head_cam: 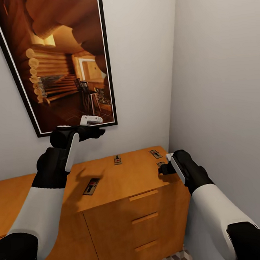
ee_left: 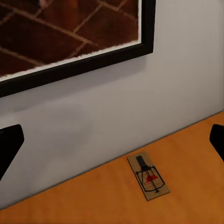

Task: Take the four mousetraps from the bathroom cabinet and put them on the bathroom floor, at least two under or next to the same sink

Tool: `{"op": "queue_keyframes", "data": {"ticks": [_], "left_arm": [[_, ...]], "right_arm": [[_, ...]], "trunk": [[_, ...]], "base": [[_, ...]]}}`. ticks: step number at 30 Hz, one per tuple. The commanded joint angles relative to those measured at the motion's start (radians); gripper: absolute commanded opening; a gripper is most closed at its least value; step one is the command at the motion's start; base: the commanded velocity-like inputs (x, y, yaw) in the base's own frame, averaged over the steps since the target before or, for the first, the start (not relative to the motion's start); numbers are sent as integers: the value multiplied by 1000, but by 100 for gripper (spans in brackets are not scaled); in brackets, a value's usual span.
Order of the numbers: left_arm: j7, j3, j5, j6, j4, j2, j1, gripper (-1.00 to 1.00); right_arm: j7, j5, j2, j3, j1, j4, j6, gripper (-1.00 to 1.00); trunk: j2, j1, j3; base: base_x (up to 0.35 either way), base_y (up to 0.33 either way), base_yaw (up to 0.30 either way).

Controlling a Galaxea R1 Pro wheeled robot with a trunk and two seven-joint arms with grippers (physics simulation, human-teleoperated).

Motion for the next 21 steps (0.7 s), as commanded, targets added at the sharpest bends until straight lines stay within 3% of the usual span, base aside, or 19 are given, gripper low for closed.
{"op": "queue_keyframes", "data": {"ticks": [1, 11, 12, 21], "left_arm": [[3, -1, 6, 4, -1, 1, -1, 100], [3, -1, 6, 4, -1, 1, -1, 100], [3, -1, 6, 4, -1, 1, -1, 100], [3, -1, 6, 4, -1, 1, -1, 100]], "right_arm": [[1, 11, 0, 1, 0, 21, 4, 100], [1, 12, -1, 0, 0, 23, 4, 100], [1, 12, -1, 0, 0, 23, 4, -100], [1, 13, -1, -1, 0, 23, 4, -100]], "trunk": [[-1, 0, -1], [-1, 0, -1], [-1, 0, -1], [-1, 0, -1]], "base": [[0, 0, 0], [0, 0, 0], [0, 0, 0], [0, 0, 0]]}}
